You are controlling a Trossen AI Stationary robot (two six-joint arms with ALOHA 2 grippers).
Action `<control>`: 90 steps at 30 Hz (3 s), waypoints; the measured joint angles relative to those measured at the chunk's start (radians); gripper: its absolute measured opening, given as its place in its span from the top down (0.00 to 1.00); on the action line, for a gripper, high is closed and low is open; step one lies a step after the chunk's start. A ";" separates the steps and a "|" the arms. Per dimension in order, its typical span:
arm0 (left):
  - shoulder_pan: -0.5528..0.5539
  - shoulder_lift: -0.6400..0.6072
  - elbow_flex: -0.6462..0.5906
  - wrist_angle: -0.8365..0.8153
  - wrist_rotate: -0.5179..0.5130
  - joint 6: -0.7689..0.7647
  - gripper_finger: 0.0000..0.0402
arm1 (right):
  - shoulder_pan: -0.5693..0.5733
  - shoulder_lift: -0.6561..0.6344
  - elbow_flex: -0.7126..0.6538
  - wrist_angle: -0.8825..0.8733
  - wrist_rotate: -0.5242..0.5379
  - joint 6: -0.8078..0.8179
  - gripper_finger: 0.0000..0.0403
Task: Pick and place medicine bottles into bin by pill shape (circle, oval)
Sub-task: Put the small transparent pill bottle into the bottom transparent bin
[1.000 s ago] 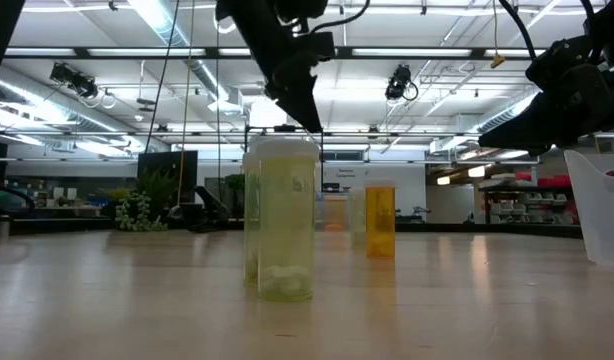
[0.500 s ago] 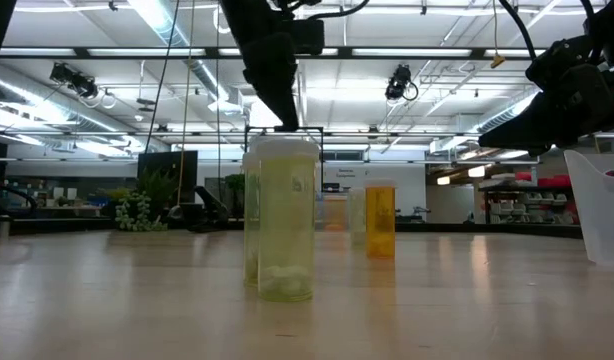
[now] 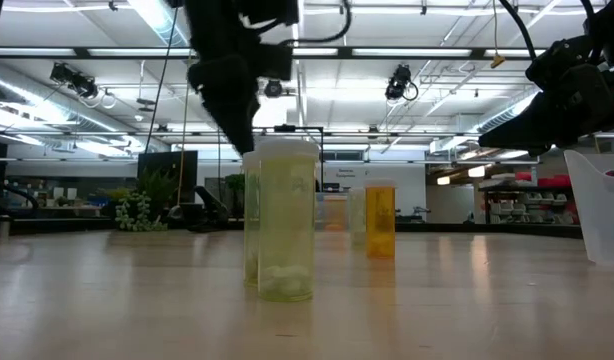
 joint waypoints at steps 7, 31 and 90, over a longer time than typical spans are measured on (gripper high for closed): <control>-0.051 -0.140 -0.188 0.138 -0.001 -0.087 0.57 | 0.000 0.001 0.000 0.001 0.000 0.000 0.91; -0.122 -0.797 -0.743 0.605 -0.021 -0.177 0.57 | 0.000 0.006 0.000 -0.003 0.000 0.000 0.91; -0.122 -1.323 -1.253 1.213 0.094 0.073 0.57 | -0.010 0.007 0.000 0.020 -0.001 -0.177 0.91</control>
